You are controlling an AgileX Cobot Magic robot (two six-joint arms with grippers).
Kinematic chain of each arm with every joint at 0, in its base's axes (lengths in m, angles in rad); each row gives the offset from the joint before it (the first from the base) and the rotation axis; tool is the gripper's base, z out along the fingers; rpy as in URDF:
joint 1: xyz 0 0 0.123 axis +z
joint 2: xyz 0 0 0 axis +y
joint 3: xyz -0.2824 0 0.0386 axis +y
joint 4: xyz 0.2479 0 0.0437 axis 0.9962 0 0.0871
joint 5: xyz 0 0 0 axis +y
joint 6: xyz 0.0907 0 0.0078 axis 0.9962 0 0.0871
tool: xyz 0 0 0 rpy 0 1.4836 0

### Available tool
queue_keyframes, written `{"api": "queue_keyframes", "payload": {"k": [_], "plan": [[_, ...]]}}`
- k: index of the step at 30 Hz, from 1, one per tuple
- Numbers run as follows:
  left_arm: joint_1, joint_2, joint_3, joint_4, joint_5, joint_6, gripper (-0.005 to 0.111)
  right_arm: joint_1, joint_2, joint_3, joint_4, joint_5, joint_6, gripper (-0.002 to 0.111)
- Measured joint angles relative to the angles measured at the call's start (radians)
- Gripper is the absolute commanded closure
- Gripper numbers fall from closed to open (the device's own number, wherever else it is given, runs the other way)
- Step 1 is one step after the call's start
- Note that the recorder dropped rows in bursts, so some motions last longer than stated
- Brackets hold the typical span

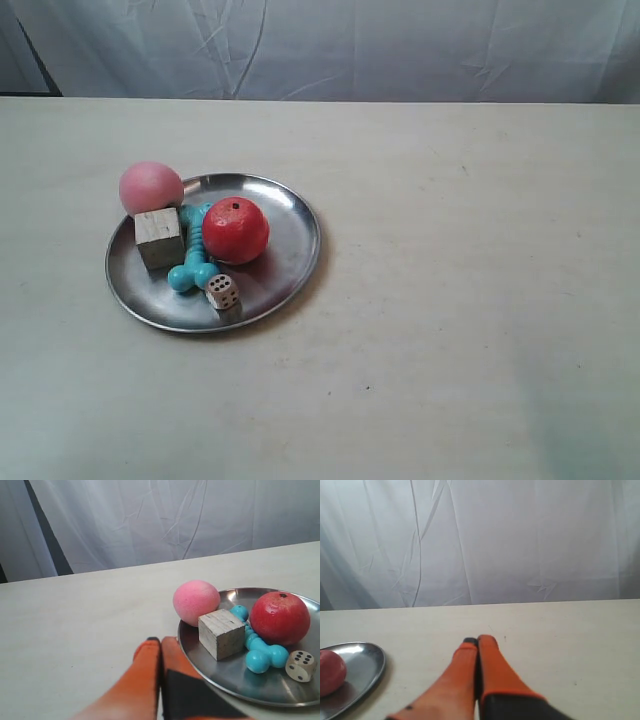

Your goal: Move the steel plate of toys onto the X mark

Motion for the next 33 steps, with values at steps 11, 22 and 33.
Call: {"api": "queue_keyframes", "payload": {"k": [11, 22, 33], "plan": [[0.0, 0.0, 0.015, 0.09, 0.038, -0.063, 0.107, -0.001, 0.0, 0.002, -0.002, 0.0, -0.002, 0.109], [0.0, 0.0, 0.04, 0.129, 0.022, -0.163, 0.107, -0.001, 0.0, 0.002, -0.002, 0.0, -0.002, 0.109], [0.0, 0.0, 0.04, 0.131, 0.018, -0.169, 0.107, -0.001, 0.0, 0.002, -0.002, 0.0, -0.002, 0.109]]}}
